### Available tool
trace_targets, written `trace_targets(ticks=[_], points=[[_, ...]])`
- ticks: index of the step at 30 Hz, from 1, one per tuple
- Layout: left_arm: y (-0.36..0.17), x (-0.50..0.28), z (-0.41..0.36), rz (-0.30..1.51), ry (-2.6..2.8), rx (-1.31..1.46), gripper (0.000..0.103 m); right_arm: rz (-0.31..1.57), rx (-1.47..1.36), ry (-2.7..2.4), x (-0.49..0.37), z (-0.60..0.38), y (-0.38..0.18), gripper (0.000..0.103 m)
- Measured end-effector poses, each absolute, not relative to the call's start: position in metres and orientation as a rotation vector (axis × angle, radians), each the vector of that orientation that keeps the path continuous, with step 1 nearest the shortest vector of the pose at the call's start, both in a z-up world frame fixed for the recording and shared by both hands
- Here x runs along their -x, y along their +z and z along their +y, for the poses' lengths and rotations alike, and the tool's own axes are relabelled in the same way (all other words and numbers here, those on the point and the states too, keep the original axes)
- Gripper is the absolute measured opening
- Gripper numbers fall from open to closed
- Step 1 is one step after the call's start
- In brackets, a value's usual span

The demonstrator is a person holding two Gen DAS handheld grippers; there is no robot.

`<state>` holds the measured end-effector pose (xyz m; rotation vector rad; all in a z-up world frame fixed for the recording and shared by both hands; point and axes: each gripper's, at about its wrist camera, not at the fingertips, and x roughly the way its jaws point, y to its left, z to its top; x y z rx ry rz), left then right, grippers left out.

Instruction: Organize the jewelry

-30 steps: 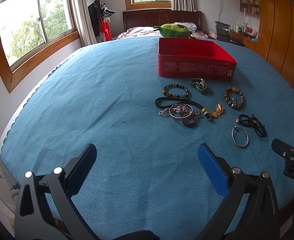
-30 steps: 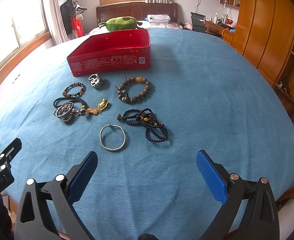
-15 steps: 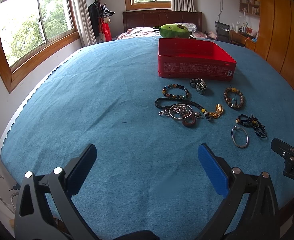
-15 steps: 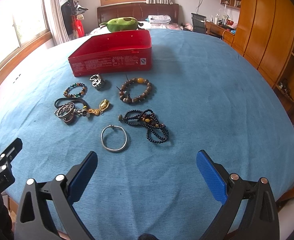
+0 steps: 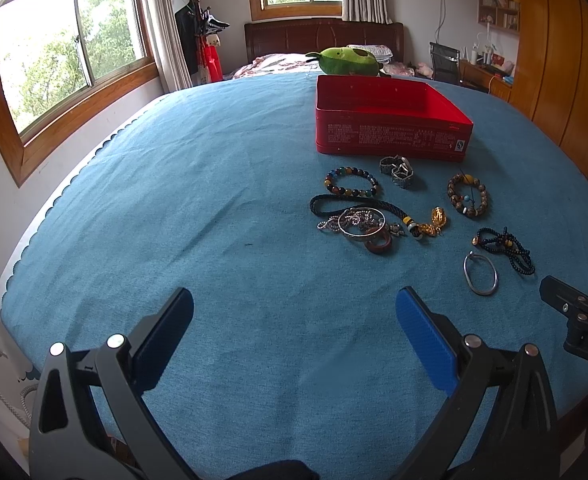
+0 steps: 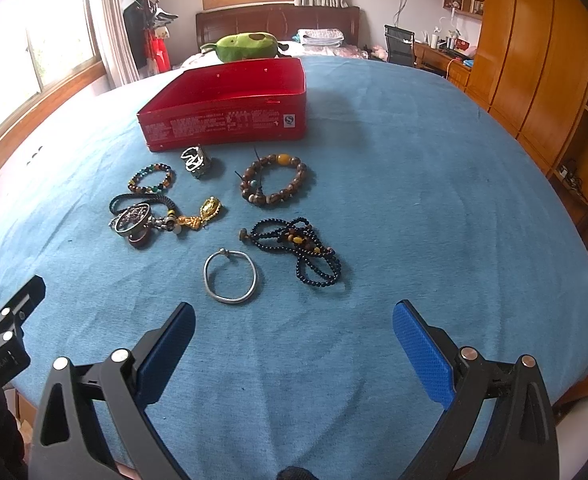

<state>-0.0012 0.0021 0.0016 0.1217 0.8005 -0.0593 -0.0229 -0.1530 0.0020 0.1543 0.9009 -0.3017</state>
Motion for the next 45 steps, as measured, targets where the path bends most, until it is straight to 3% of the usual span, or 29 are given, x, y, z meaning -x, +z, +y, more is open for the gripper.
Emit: trace_targets(ticks=[21,29,30,32,37,45], points=[[-0.024,-0.082,0.027,0.990,-0.158,-0.005,0.096,0.900,-0.305,-0.078,-0.041,-0.229,0.005,0.098],[-0.021,-0.167,0.014,1.017,-0.166,0.006,0.095,0.982,-0.481,-0.025,-0.105,-0.278,-0.019,0.069],[-0.024,-0.176,0.012,1.034,-0.170,0.008,0.093,1.001,-0.472,-0.020,-0.115,-0.279,-0.023,0.068],[-0.035,-0.196,0.008,1.098,-0.178,0.015,0.070,1.031,-0.457,-0.015,-0.127,-0.279,-0.028,0.061],[-0.053,-0.224,-0.004,1.167,-0.213,0.018,0.066,1.100,-0.406,-0.002,-0.156,-0.277,-0.043,0.048],[-0.053,-0.239,-0.026,1.166,-0.261,-0.063,0.065,1.139,-0.242,-0.007,-0.174,-0.251,-0.044,0.046]])
